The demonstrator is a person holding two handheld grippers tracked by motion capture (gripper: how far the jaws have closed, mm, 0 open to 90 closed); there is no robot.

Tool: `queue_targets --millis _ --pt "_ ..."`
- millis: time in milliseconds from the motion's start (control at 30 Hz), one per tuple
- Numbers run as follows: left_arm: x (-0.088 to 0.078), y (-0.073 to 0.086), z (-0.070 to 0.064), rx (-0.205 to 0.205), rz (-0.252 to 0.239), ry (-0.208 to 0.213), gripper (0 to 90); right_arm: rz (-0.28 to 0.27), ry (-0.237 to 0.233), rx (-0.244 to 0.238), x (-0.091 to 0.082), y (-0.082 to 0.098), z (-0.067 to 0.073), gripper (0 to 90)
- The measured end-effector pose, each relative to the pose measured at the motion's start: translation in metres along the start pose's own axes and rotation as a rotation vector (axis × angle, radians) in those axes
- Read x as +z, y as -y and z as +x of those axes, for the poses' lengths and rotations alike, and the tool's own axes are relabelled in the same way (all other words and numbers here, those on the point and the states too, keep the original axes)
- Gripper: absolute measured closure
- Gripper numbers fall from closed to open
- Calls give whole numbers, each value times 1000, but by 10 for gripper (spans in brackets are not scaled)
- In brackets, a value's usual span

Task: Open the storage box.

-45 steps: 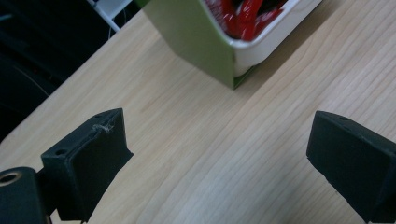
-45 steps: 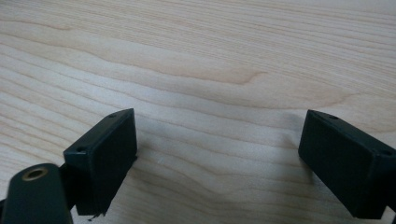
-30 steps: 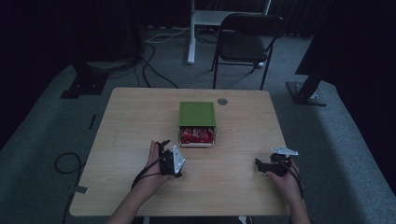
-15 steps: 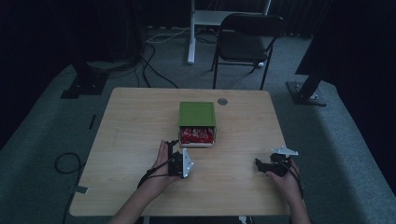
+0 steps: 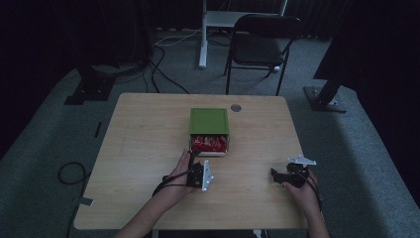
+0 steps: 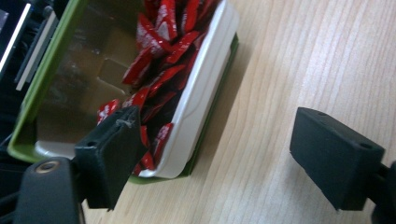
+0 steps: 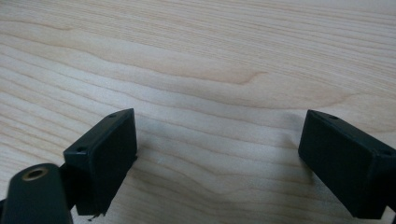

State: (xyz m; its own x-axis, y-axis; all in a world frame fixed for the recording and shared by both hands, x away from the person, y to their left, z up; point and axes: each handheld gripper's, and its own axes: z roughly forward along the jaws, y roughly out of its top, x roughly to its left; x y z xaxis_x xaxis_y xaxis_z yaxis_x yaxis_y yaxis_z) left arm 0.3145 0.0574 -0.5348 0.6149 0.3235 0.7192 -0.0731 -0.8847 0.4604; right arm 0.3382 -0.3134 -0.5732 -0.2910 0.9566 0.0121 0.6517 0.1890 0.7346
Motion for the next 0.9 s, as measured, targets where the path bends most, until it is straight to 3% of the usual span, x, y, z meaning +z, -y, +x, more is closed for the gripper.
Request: queue_targets --millis 167,367,433,567,667,767,900 --pt "5 -2 -1 9 -5 16 259 0 0 0 0 0 0 109" --pt "12 -2 -1 46 29 11 268 0 0 0 0 0 0 108" --pt "14 -1 -2 40 36 20 274 0 0 0 0 0 0 109" --pt "19 -1 -1 47 43 8 276 0 0 0 0 0 0 109" --pt "23 -2 -3 80 60 -10 290 0 0 -1 0 0 0 109" --pt "26 -2 -5 71 60 -20 294 1 0 -1 0 0 0 109" --pt "27 -3 -7 94 63 -53 330 1 0 0 0 0 0 109"
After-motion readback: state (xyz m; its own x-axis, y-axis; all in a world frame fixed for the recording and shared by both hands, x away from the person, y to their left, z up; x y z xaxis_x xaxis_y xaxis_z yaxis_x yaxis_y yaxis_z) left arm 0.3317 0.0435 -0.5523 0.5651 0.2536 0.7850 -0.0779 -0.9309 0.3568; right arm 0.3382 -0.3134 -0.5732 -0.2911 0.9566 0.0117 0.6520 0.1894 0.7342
